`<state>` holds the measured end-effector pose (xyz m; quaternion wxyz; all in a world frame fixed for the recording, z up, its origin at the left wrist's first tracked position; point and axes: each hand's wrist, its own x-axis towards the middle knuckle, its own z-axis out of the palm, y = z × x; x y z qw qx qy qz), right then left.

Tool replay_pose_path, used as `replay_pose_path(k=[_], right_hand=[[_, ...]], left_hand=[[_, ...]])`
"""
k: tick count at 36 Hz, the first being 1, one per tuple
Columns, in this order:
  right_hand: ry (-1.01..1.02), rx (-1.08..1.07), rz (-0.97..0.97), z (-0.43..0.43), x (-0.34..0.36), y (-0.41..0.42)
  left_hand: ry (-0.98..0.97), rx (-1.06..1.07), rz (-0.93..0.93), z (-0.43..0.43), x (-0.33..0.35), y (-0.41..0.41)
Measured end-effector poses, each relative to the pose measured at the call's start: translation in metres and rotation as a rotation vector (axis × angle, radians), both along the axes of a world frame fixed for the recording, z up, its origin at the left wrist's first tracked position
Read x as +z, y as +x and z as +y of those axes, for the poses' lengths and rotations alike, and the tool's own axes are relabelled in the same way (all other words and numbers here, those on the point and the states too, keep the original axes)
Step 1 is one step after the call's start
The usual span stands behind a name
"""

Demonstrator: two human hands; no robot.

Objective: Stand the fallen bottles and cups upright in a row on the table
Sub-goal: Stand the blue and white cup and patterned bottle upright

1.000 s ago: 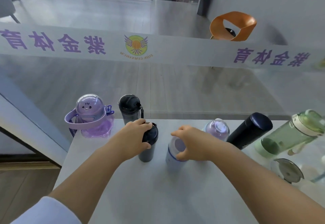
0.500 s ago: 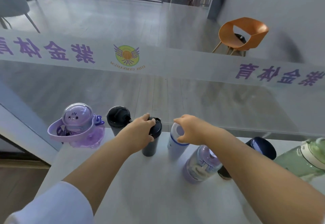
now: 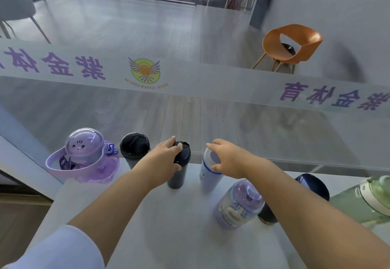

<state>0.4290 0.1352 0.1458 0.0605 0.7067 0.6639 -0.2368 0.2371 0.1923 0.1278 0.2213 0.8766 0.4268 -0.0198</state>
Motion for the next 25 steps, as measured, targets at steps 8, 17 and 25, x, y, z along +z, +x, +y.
replay_pose_path(k=[8, 17, 25], right_hand=[[0.005, -0.019, 0.009, -0.006, -0.004, 0.003], [0.368, -0.151, 0.094, -0.047, 0.02, 0.012], [0.499, -0.246, 0.022, -0.112, 0.034, 0.023]], left_hand=[[0.003, -0.027, 0.052, 0.001, 0.0, -0.001], [0.119, -0.082, 0.037, -0.013, 0.025, -0.009], [0.195, -0.224, -0.015, -0.047, 0.033, -0.002]])
